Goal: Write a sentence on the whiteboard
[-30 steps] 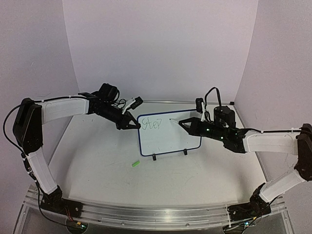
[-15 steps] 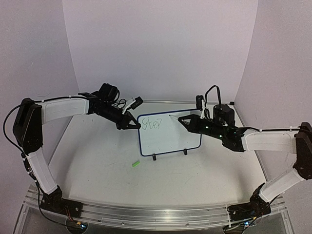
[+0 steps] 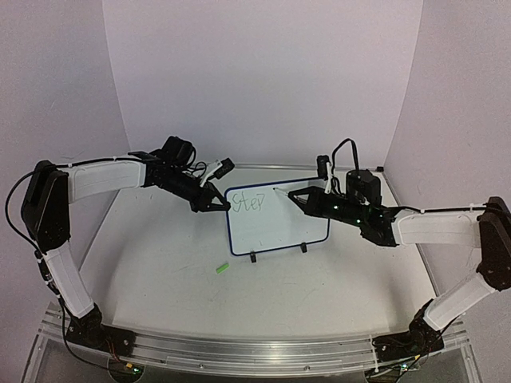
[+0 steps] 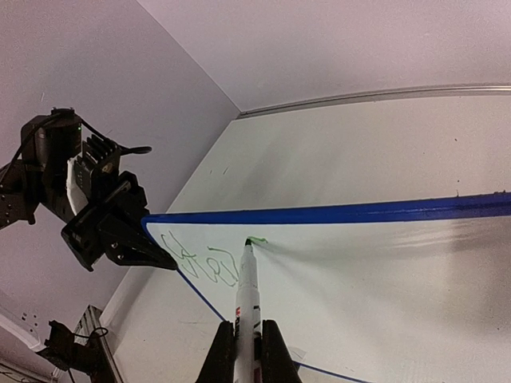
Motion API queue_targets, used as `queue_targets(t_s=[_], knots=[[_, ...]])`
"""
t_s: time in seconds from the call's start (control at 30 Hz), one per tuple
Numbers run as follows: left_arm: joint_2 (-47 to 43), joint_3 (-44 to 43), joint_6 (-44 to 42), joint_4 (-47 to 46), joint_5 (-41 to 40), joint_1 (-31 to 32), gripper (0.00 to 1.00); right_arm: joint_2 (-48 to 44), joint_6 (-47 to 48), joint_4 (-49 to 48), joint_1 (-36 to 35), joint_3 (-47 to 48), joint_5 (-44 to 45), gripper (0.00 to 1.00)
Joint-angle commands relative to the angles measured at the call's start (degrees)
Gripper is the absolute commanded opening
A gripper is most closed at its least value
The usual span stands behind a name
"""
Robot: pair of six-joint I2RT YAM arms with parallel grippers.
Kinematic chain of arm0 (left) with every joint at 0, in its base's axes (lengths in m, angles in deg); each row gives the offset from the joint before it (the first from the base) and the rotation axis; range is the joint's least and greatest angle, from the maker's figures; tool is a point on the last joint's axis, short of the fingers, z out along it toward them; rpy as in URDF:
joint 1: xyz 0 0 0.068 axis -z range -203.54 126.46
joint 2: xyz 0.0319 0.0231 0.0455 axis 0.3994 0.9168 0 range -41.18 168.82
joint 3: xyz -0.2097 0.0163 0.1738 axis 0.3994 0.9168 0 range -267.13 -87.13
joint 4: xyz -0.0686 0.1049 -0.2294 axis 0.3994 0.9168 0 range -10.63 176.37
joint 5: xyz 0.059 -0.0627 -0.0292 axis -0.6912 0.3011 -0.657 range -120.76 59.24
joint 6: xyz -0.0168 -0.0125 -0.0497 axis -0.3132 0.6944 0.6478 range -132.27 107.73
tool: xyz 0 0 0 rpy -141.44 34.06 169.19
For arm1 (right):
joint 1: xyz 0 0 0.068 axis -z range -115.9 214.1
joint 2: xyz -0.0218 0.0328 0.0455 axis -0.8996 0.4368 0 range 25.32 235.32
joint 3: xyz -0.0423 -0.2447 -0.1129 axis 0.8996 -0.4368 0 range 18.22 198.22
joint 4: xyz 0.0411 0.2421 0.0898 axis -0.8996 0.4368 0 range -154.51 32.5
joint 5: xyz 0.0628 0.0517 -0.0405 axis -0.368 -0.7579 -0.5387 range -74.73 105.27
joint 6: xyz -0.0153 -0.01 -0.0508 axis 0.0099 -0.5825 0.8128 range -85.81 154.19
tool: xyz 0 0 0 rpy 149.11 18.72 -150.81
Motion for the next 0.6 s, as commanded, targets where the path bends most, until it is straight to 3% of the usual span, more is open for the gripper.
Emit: queue_targets(t_s=[0.0,0.57], knots=[[0.00,-0.84,-1.93,2.84,-2.61,1.10,0.00,0.20,-0.15,-1.09,0.42,-1.43,2.03,0.00],[0.00,-1.02,-1.92,2.87,-2.62,1.10,0.00,2.78,-0.92,-1.21,0.38,-4.83,1.25,0.00]])
